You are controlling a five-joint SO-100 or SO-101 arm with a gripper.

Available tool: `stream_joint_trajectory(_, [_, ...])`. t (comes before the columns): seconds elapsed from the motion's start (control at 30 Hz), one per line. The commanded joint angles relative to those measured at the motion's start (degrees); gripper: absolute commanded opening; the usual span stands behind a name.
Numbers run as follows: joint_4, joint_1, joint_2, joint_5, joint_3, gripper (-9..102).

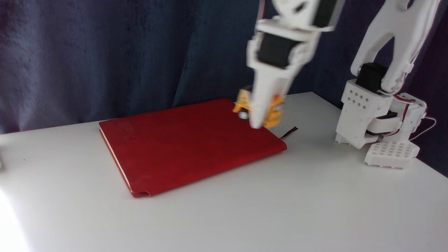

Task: Grasp a toy truck onto the red notebook.

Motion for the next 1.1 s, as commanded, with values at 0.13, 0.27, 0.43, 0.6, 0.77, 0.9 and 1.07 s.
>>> stream_joint_trajectory(0.13, [-3.16, 10.81, -1.05, -6.86, -0.26, 1])
stream_joint_trajectory(0.27, [-4.48, 15.21, -0.7, -10.63, 2.2, 1])
stream_joint_trajectory(0.43, [-6.94, 18.98, -2.11, -13.8, 5.36, 1])
stream_joint_trajectory(0.6, [-9.67, 21.27, -6.06, -16.52, 7.38, 1])
stream_joint_trajectory(0.77, [-12.13, 22.76, -11.78, -18.11, 7.38, 1])
stream_joint_trajectory(0.9, [-12.22, 22.85, -15.03, -18.81, 5.98, 1])
stream_joint_trajectory(1.07, [-12.48, 22.5, -17.75, -18.98, 4.31, 1])
